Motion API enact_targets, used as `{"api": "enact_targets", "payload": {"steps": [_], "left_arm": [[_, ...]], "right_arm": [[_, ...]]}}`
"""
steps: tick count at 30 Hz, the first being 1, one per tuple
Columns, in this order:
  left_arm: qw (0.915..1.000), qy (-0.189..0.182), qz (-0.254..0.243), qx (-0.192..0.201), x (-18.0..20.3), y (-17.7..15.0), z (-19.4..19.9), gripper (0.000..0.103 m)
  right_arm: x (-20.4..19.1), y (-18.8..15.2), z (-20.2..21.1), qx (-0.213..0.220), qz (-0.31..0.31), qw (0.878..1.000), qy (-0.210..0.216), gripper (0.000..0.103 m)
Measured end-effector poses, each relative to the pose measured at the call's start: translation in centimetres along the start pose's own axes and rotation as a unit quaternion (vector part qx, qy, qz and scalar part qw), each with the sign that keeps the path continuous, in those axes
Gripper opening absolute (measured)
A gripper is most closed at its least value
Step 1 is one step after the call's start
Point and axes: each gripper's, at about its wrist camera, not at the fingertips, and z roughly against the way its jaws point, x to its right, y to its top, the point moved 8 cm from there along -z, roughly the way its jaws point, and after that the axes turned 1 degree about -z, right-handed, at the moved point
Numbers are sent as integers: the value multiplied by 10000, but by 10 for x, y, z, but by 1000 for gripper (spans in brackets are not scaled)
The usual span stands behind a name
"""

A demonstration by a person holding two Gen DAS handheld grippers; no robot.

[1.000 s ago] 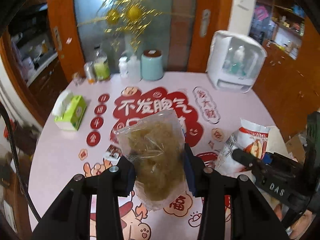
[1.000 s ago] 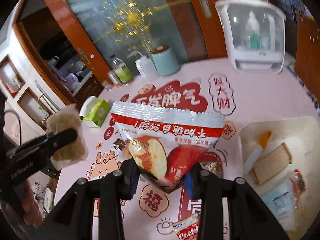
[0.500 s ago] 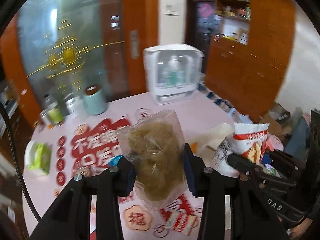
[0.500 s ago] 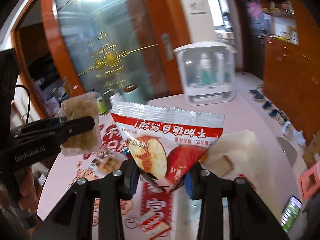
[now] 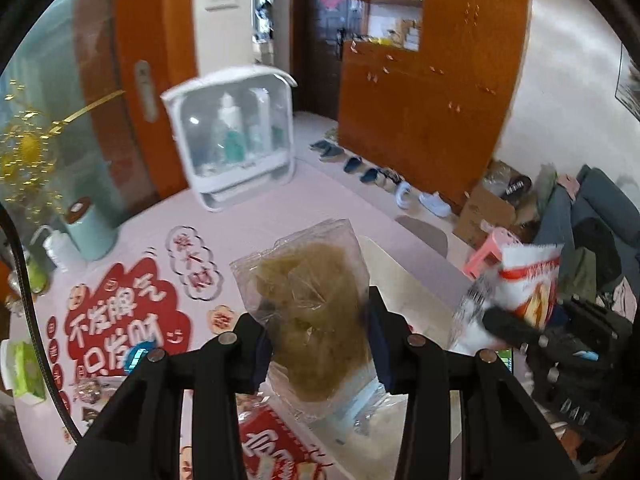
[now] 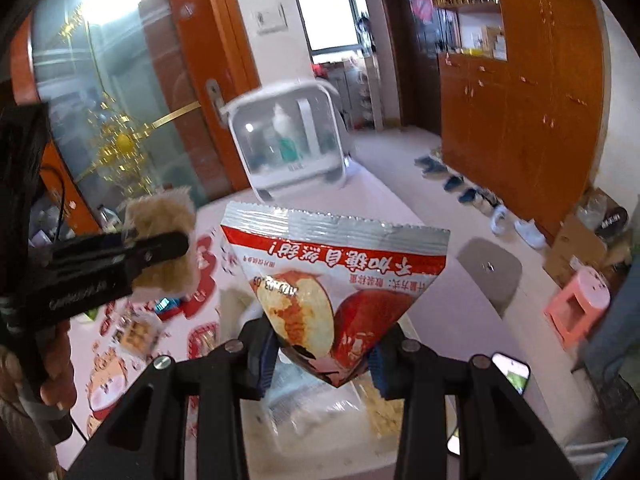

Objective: Organize snacks
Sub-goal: 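Carry both bags over the white tray and release them inside, then move the left tool to the square pastry pack while the right tool reaches the nut bag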

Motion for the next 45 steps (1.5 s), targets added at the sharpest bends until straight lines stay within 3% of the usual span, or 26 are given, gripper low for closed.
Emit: {"api": "enact_targets", "payload": {"steps": [8, 9, 10, 12, 13, 14, 15, 24, 32, 40, 45], "left_arm": [[9981, -5, -58, -612, 20, -18, -65, 41], [9974, 38, -58, -715, 21, -22, -73, 45], [9971, 57, -44, -758, 19, -24, -76, 60], [9967, 107, 90, -795, 14, -28, -81, 87], [9969, 129, 147, -761, 10, -29, -79, 91], [9972, 123, 210, -708, 6, -28, -78, 91], [9972, 103, 268, -691, 2, -28, -76, 91], [9941, 582, 637, -661, -44, -42, -54, 91], [9863, 1055, 1123, -588, -96, -66, -12, 91], [9699, 1891, 1496, -333, -165, -91, 62, 91], [9539, 2503, 1649, -116, -210, -108, 114, 91]], "right_arm": [[16, -38, -36, -807, -15, 9967, -114, 40], [16, -41, -40, -870, -32, 9962, -96, 41], [16, -45, -46, -977, -51, 9952, -46, 43], [16, -48, -51, -1077, -70, 9942, 18, 65], [16, -48, -54, -1083, -62, 9941, 13, 72], [16, -48, -55, -1059, -44, 9944, 4, 83], [16, -46, -56, -1017, -21, 9948, -15, 86], [7, -37, -63, -992, 66, 9948, 214, 86], [-34, -27, -70, -1030, 323, 9925, 570, 86], [-94, -16, -73, -987, 793, 9870, 989, 86], [-125, -9, -71, -915, 1030, 9840, 1132, 86]]}}
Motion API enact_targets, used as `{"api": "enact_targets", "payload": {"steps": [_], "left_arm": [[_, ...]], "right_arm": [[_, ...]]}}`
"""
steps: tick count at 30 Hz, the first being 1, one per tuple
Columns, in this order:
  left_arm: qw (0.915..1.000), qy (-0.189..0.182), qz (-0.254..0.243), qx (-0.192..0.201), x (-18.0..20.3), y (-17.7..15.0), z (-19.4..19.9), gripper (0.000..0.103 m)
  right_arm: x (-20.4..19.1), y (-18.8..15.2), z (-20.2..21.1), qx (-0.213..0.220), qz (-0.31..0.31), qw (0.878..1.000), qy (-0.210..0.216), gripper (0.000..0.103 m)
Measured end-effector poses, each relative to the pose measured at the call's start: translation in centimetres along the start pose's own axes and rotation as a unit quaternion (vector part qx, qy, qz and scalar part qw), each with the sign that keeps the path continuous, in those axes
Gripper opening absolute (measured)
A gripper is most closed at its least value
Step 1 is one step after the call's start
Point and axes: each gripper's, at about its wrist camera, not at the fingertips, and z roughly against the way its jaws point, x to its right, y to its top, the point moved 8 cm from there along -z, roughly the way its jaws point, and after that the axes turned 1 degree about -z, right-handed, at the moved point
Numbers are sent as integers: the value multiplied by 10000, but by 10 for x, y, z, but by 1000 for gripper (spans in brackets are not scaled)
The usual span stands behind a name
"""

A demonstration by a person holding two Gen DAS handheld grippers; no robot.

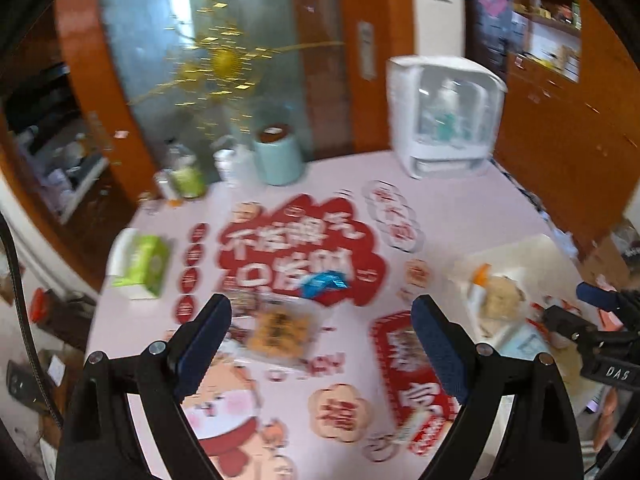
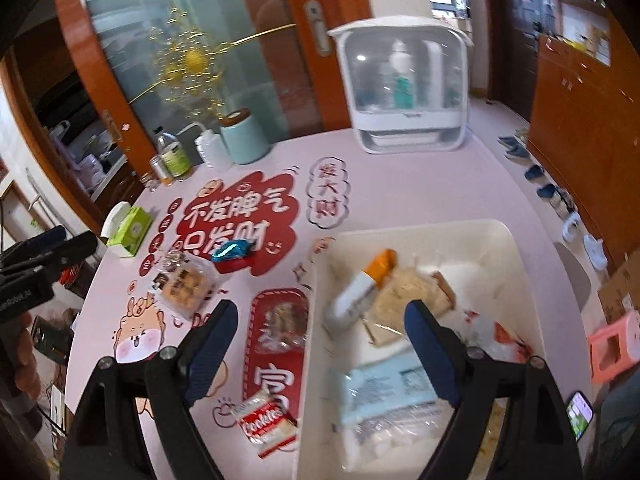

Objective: Organize snacks
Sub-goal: 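Move the left tool to the square pastry pack while the right tool reaches the nut bag, then grasp the square pastry pack with the left tool while the right tool grasps the nut bag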

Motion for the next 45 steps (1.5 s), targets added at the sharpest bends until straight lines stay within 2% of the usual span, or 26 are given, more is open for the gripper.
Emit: {"api": "enact_targets", "payload": {"steps": [4, 7, 14, 19, 24, 28, 33, 42, 45], "left_arm": [[9995, 236, 179, 108, -39, 2, 8, 91], [9989, 340, 240, 216, -63, 7, 11, 91], [9992, 247, -44, 325, -93, 24, -12, 96], [9992, -268, -285, -14, -87, 17, -58, 96], [9934, -766, -571, -639, -63, -19, -121, 96], [9872, -918, -722, -1088, -50, -51, -163, 96], [9778, -1083, -681, -1661, -41, -84, -210, 96], [9672, -1303, -552, -2111, -30, -104, -253, 96], [9677, -1208, -609, -2127, -28, -106, -261, 96]], "right_arm": [[-23, 11, -3, 23, 242, 9997, -32, 86], [-41, 22, 0, 118, 442, 9987, -236, 86], [-80, 43, 0, 406, 585, 9958, -574, 86], [-104, 36, -26, 386, 614, 9944, -767, 86], [-114, 8, -71, 7, 502, 9940, -967, 86], [-110, -12, -103, -303, 351, 9926, -1126, 84], [-101, -36, -141, -769, 177, 9877, -1349, 76], [-87, -63, -182, -1222, 282, 9730, -1940, 75], [-78, -70, -195, -1374, 215, 9690, -2043, 75]]}}
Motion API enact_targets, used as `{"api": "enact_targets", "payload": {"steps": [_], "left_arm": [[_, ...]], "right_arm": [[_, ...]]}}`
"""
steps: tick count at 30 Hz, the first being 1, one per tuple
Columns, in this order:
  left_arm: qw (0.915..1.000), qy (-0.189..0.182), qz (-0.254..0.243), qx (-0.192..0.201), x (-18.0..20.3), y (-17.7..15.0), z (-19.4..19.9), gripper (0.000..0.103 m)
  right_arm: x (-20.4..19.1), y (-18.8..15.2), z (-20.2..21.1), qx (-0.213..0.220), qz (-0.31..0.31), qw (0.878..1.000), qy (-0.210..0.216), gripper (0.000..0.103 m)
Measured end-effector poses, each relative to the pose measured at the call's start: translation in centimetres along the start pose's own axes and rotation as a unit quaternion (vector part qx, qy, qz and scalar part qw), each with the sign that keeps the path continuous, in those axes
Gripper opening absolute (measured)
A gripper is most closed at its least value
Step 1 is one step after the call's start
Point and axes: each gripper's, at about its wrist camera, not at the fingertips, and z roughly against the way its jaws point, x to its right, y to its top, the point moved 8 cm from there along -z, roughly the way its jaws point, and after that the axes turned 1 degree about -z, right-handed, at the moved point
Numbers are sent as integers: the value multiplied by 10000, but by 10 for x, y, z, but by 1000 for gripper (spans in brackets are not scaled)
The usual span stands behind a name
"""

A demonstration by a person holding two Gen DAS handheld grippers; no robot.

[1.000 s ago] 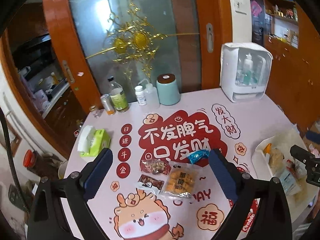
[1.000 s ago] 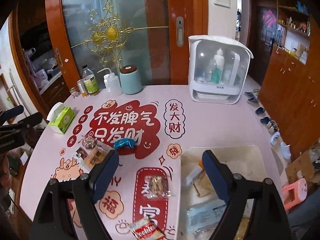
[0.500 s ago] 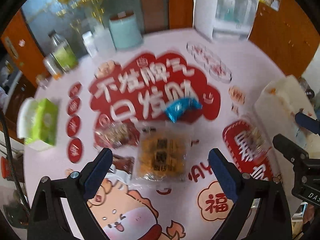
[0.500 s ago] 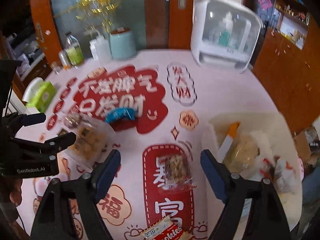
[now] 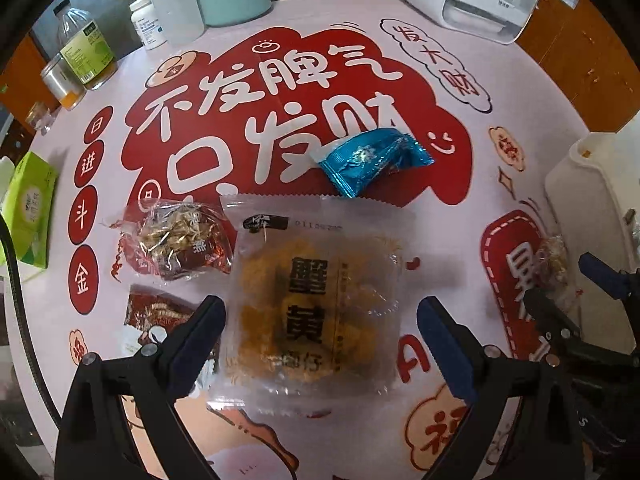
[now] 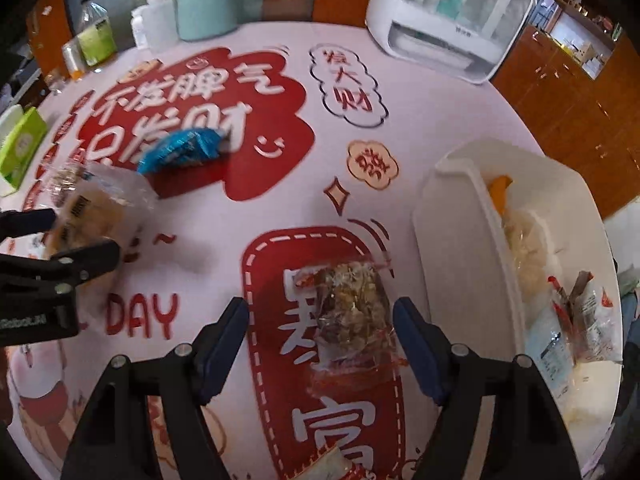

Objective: Organize snacks
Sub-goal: 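Grasp the square pastry pack with the left tool while the right tool grasps the nut bag, then carry both packs over the white tray and release them inside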

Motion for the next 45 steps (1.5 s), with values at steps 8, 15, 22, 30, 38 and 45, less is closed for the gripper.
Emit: {"api": "enact_targets", "payload": {"steps": [8, 15, 22, 30, 38, 45], "left_arm": [[9993, -30, 183, -329, -8, -2, -25, 96], [9992, 102, 183, -344, -7, -8, -27, 82], [9984, -96, 482, -270, -8, -22, -9, 74], [9991, -87, 370, 180, 1, -50, 52, 74], [9967, -221, 140, 771, 39, -47, 124, 74], [9900, -509, -283, 1283, 109, -29, 173, 75]], "right_arm": [[5, -4, -23, -245, -15, 9997, -27, 71], [4, -1, -20, -114, 110, 9999, -23, 41], [-10, -8, -8, -178, 56, 9983, 551, 41], [-27, -22, 30, -57, 67, 9921, 1254, 40], [-8, -27, 97, 519, -45, 9846, 1670, 40], [55, -28, 152, 1095, -421, 9787, 1687, 40]]}}
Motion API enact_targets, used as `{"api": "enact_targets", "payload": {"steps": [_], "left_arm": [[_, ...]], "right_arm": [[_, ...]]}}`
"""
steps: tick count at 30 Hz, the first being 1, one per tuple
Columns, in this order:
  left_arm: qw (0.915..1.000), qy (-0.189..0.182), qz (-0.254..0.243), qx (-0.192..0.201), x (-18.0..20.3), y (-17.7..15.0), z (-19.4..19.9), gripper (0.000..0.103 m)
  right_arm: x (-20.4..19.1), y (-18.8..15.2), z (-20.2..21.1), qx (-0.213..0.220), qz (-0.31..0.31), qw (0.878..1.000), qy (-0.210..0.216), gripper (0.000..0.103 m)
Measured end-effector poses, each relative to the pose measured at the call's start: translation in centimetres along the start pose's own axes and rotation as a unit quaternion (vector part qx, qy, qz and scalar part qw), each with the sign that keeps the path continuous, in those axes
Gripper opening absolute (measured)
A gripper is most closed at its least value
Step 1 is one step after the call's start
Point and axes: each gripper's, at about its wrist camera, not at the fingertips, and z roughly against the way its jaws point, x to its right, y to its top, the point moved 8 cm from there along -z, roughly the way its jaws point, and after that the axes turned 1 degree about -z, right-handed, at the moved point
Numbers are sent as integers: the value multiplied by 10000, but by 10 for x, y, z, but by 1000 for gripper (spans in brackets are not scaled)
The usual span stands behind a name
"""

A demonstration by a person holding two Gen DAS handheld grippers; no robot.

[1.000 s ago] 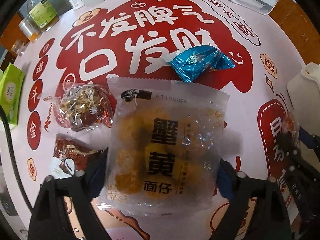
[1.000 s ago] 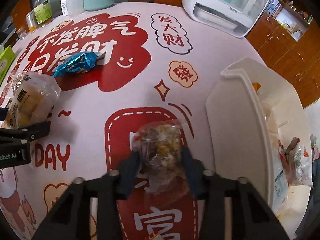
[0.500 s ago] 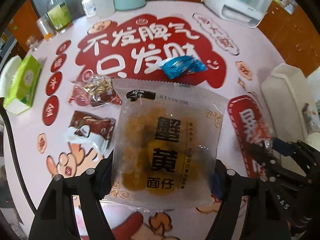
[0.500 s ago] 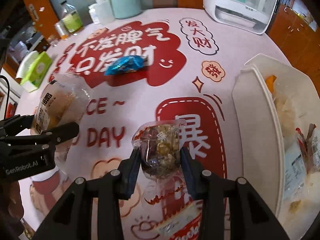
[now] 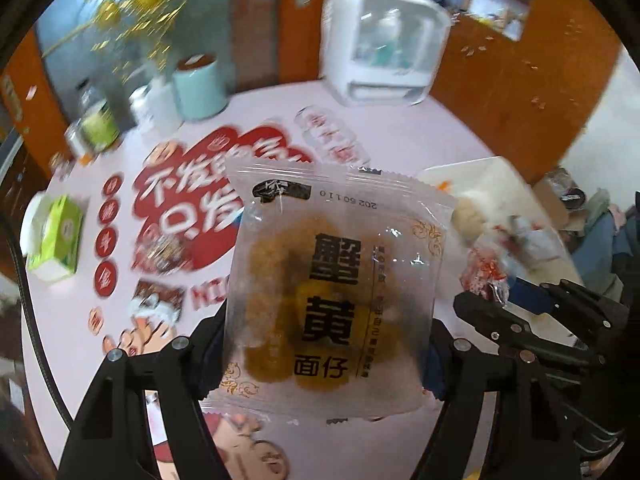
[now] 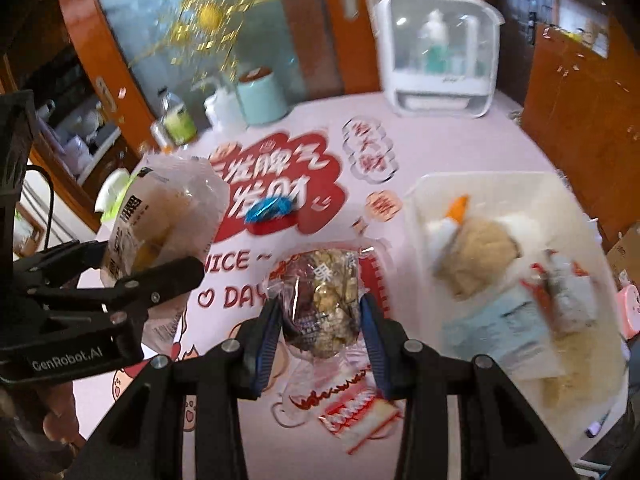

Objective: Organize snacks
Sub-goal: 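Carry both packs over the white tray and release them inside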

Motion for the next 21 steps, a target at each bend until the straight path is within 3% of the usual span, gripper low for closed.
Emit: {"api": "enact_targets", "payload": {"steps": [6, 13, 17, 21], "left_arm": [[9979, -331, -445, 344, 79, 31, 20, 75], [9934, -550, -770, 645, 164, 71, 21, 76], [9926, -600, -793, 702, 199, 86, 14, 76], [9936, -529, -854, 515, 224, 89, -7, 77]], "right_arm": [[59, 25, 41, 433, -194, 9985, -277, 40], [144, 78, 90, 1076, -194, 9914, -722, 40], [182, 108, 95, 1268, -189, 9880, -861, 40], [209, 129, 85, 1266, -356, 9887, -723, 41]]}}
